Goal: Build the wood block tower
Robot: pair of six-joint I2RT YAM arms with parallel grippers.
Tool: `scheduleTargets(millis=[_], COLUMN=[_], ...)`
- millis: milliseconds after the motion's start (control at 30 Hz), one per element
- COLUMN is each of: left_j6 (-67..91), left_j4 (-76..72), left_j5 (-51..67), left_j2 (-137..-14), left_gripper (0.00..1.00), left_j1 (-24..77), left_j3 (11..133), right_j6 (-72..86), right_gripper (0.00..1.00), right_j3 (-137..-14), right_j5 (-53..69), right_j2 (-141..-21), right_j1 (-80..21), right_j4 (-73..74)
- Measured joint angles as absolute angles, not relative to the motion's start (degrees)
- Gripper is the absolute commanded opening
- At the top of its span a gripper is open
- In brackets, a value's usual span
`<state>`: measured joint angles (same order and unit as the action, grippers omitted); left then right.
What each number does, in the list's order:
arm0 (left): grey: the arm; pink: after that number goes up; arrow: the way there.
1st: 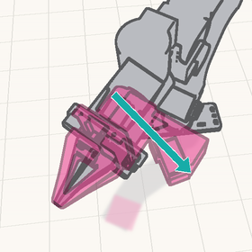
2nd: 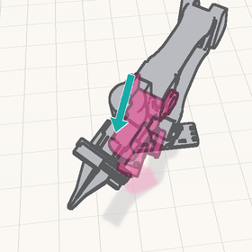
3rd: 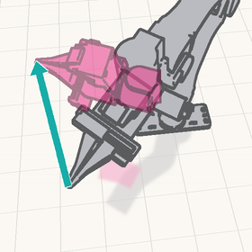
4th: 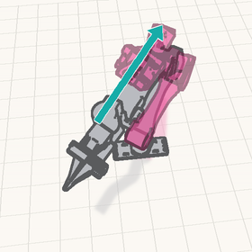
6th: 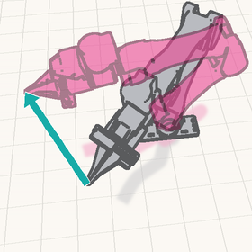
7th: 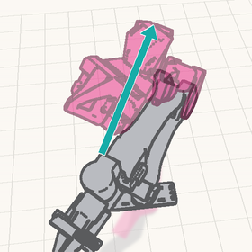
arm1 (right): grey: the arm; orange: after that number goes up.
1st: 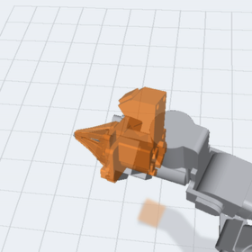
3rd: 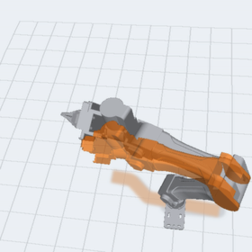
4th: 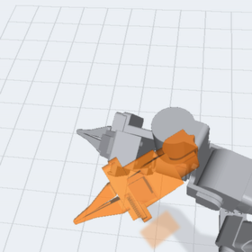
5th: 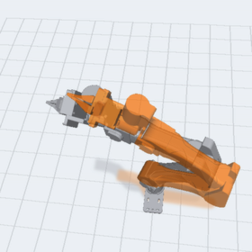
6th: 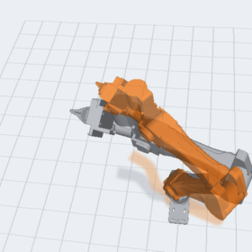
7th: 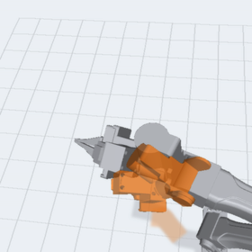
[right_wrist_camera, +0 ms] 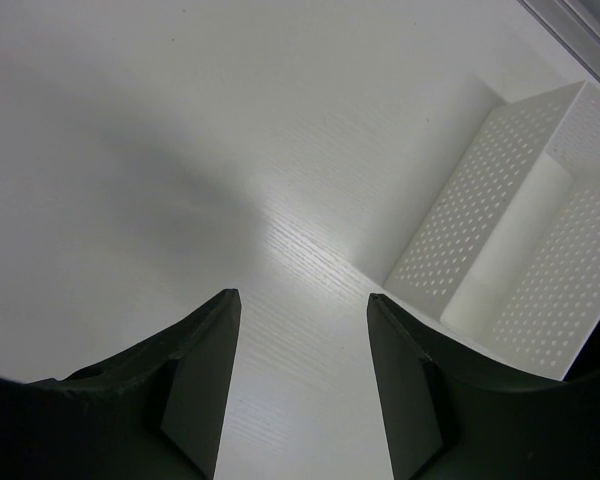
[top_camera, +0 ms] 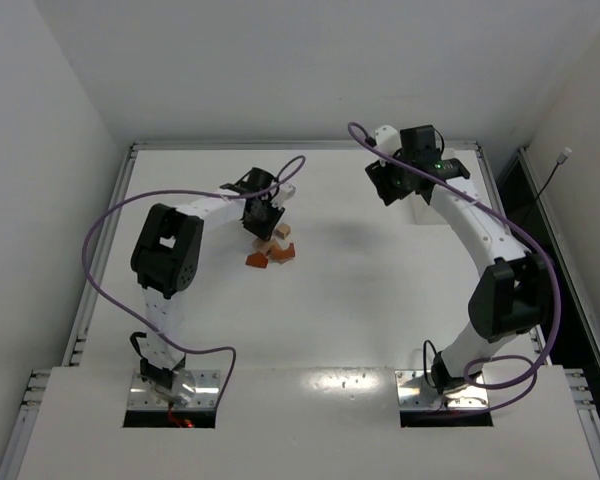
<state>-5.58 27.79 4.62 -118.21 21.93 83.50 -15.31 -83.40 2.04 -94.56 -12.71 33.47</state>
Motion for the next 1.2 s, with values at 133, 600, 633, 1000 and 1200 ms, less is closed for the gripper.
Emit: scheduleTargets(millis=[133,600,633,1000,1200], left_j6=[-5.6,-4.5,-4.2,1.0,2.0], left_j4=[27.6,26.5,26.5,26.9,26.3], left_j5=[6.0,9.5,9.6,1.9,-7.2], left_j2=[-116.5,-111.5,-111.0,-105.5,-106.7], left_gripper=[0.00,0.00,0.00,0.00,0.00], left_j1=[24.5,30.0,30.1,29.7,28.9], left_j3=[81.0,73.6,73.1,71.0,77.0], right_j6=[-15.5,-15.9,-15.9,-15.9,-15.9], right_gripper=[0.51,0.51,0.51,0.51,0.51], right_j3=[-82.5,-81.0,-80.8,-80.3,-80.3], right_j5=[2.0,2.0,2.0,2.1,2.1], right_j2=[-94.6,-94.0,-93.9,-93.3,-93.3], right_j1=[-12.7,-12.7,-12.7,-12.7,-12.7], right_j4=[33.5,33.5,33.5,33.5,33.5])
